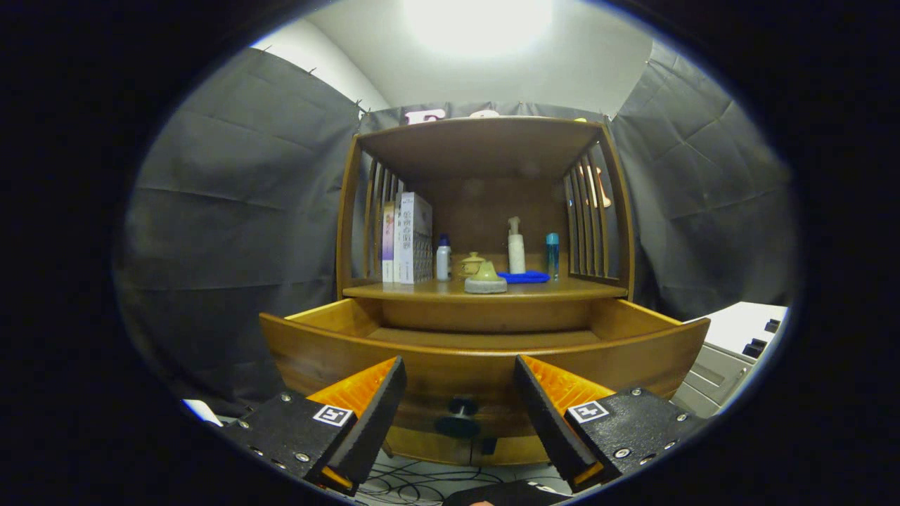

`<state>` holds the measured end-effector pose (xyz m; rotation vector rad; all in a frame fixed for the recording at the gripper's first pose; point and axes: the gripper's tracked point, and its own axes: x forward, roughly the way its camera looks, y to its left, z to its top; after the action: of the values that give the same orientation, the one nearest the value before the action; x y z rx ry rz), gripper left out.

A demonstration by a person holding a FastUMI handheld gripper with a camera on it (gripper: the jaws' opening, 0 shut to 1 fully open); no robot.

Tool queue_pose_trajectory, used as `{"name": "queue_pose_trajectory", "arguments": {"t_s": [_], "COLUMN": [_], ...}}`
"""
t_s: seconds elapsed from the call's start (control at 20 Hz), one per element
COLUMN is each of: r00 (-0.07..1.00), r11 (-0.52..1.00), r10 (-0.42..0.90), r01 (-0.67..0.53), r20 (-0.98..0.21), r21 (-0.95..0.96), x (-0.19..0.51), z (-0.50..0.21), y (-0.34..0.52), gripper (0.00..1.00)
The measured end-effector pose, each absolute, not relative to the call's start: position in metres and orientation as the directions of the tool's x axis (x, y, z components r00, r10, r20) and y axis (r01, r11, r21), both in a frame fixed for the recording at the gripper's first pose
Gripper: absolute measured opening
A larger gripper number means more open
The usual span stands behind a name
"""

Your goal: Pull open the drawer, take out the items inside it, and place them on the countertop above the cabinet.

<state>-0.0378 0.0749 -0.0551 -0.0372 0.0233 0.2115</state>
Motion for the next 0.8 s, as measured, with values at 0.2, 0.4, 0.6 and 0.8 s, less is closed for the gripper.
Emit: {"name": "queue_pose_trajectory", "arguments": {"t_s": [0.2, 0.4, 0.6, 0.8], "r00": [0.974, 0.969, 0.974, 0.977], "r11": [0.977, 0.982, 0.989, 0.993], "r10": [0.21, 0.186, 0.146, 0.118], "r01": [-0.212, -0.19, -0.149, -0.119], "r20": [-0.091, -0.164, -0.172, -0.175], "r21": [-0.022, -0.009, -0.007, 0.004], "x": [-0.031, -0.019, -0.016, -0.01], "z": [-0.08, -0.099, -0.101, -0.099], "y": [0.077, 0.072, 0.071, 0.069], "gripper": [0.96, 0.95, 0.92, 0.92]}}
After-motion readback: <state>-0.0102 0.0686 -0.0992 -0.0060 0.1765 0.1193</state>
